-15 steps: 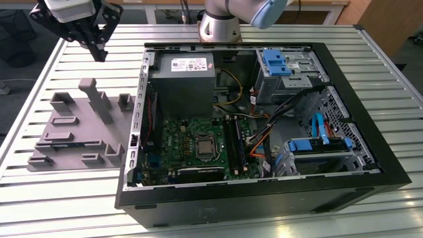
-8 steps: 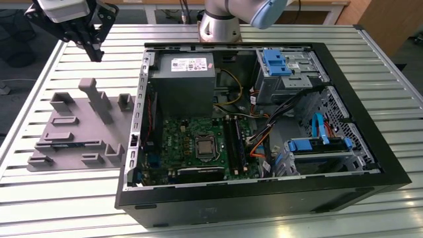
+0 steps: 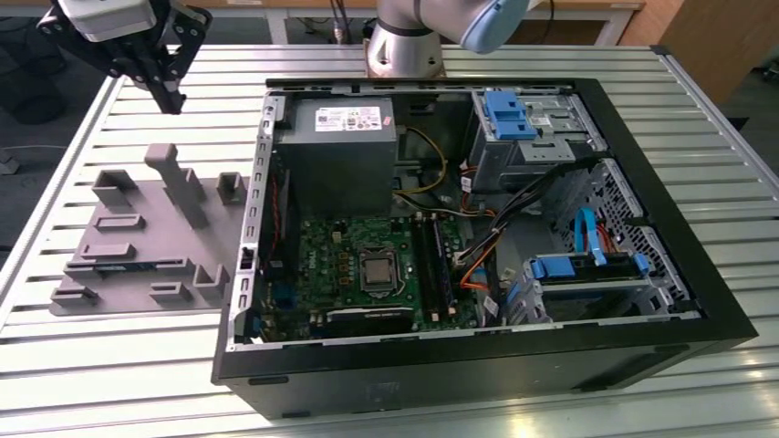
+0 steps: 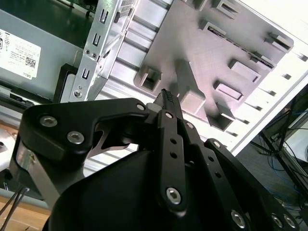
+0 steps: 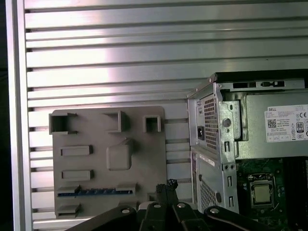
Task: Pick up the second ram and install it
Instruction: 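Reach for the second ram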
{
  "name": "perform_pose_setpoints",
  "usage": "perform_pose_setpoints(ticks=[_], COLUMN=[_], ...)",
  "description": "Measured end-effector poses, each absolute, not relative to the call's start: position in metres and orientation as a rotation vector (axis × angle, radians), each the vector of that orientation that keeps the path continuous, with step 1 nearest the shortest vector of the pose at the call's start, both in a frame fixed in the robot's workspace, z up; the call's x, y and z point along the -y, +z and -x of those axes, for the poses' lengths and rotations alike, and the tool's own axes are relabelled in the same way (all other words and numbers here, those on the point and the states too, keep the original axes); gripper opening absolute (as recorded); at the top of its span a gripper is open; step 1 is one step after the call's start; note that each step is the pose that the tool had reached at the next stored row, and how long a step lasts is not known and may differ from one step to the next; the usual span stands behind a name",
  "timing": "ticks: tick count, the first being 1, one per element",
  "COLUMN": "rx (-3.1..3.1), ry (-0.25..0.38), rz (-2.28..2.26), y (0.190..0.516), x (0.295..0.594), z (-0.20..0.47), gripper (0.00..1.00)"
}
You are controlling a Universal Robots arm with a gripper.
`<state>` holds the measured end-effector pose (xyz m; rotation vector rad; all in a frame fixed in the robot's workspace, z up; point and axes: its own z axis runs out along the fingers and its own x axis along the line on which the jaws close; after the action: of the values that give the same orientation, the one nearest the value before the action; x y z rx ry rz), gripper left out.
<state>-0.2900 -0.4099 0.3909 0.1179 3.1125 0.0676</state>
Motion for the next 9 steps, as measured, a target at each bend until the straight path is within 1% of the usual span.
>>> perform_pose_setpoints(ticks=[9], rx=[-3.113], ry=[0.068], rz=[-0.118], y=[0.3909], x=[0.4099], z=[0.2926], gripper=[0.11])
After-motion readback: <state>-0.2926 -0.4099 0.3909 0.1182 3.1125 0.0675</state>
